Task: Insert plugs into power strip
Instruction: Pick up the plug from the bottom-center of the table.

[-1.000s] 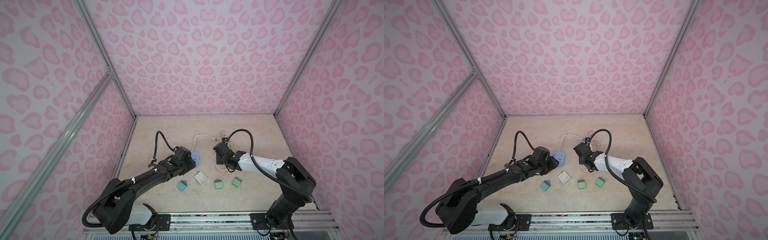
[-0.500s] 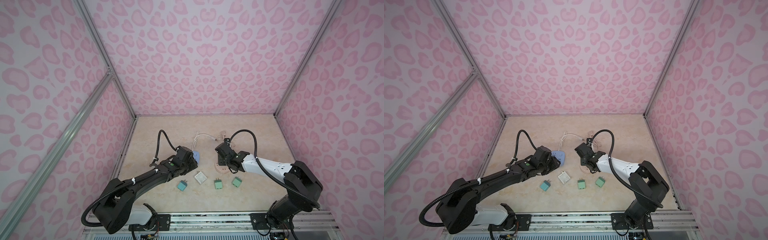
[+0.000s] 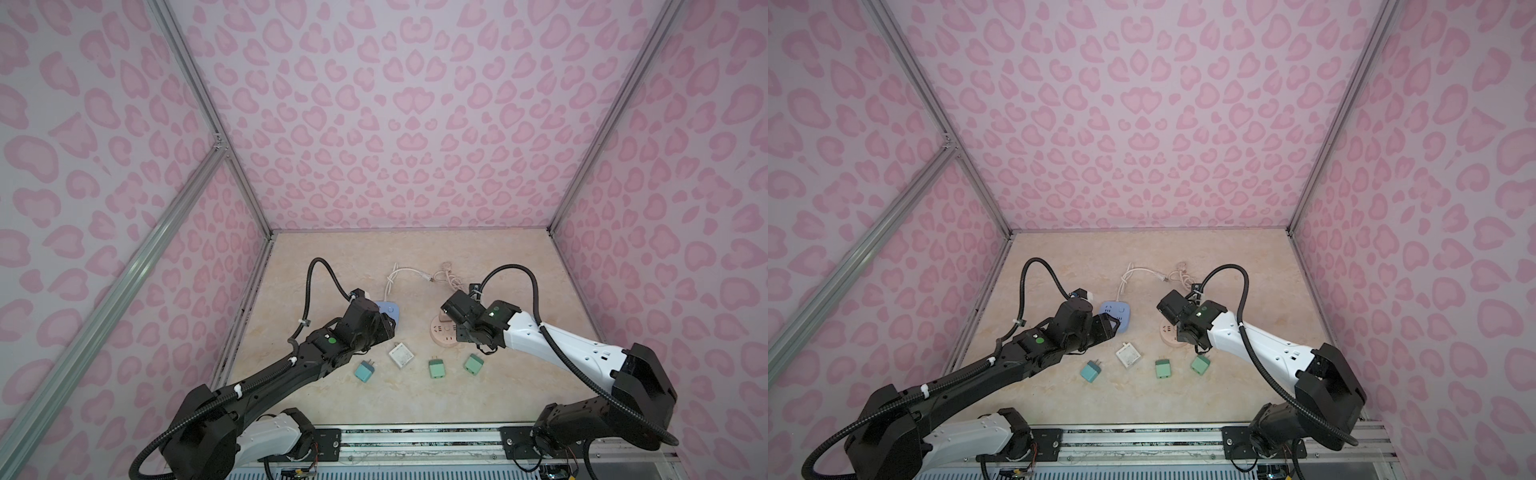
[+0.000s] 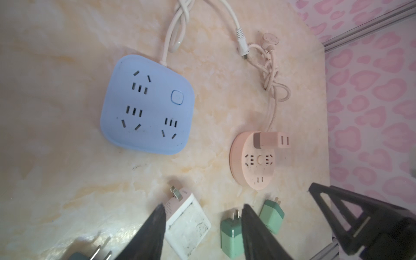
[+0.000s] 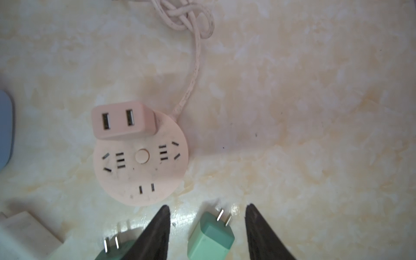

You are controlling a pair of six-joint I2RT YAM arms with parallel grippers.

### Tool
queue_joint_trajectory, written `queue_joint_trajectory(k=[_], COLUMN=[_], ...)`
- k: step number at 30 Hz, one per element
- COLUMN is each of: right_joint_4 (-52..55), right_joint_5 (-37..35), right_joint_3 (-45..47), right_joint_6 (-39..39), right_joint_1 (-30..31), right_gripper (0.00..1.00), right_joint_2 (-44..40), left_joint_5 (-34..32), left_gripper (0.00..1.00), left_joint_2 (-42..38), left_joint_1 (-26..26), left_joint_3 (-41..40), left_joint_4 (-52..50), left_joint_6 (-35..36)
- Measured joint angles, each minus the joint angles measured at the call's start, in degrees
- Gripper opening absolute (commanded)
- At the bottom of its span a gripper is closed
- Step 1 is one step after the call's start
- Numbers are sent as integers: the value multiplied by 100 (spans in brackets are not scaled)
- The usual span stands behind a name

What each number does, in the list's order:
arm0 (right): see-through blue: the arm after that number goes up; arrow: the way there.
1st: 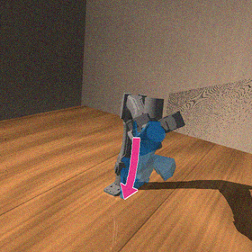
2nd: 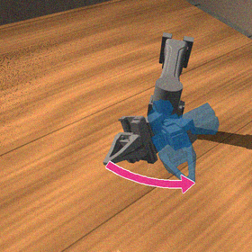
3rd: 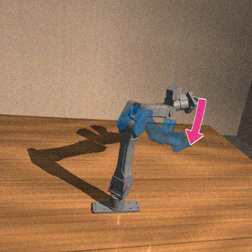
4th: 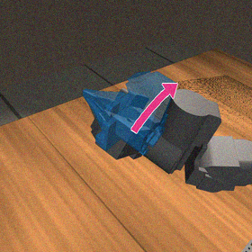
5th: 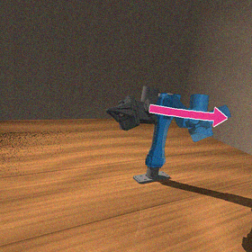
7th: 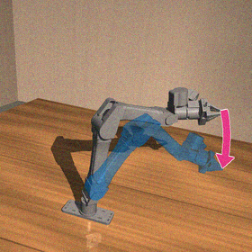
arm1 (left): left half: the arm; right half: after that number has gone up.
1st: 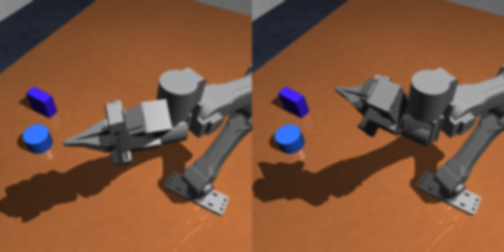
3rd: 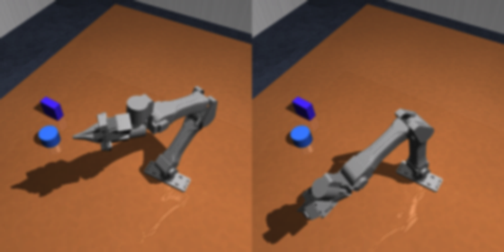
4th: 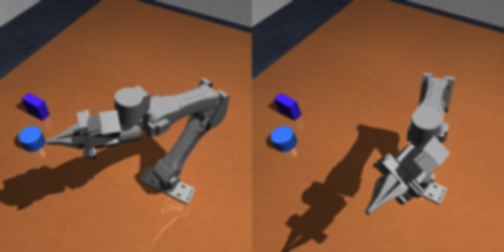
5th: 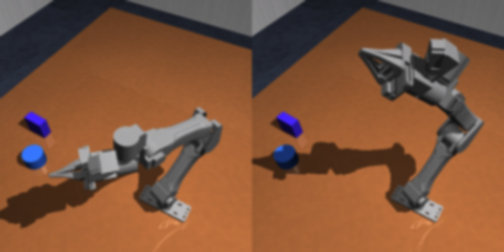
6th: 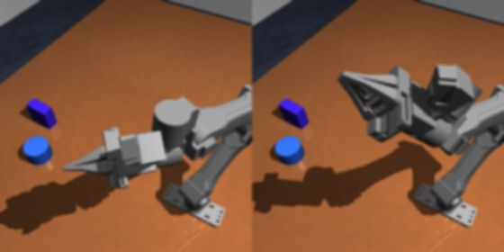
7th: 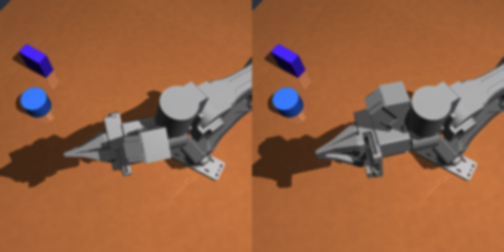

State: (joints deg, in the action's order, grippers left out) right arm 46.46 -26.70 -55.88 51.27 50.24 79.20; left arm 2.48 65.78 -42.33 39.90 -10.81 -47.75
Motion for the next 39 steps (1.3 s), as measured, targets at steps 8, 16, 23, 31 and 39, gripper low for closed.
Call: queue_joint_trajectory(k=[8, 16, 23, 31, 39], right_joint_4=[0, -264, -4, 22, -208], right_joint_5=[417, 667, 503, 452, 549], right_joint_3=[988, 1451, 1458, 1491, 1598], right_joint_6=[634, 651, 660, 890, 1119], right_joint_1=[170, 186, 186, 186, 236], right_gripper=[50, 54, 53, 50, 51], right_joint_2=[-990, -1816, -2188, -1926, -1196], left_joint_5=[74, -24, -101, 15, 17], left_gripper=[55, 53, 51, 51, 52], left_joint_2=[-442, -166, 221, 251, 140], left_joint_1=[-155, -605, -758, -763, -763], left_joint_3=[-37, 61, 199, 157, -4], left_joint_4=[-61, -144, -127, -48, 46], left_joint_6=[262, 306, 358, 391, 363])
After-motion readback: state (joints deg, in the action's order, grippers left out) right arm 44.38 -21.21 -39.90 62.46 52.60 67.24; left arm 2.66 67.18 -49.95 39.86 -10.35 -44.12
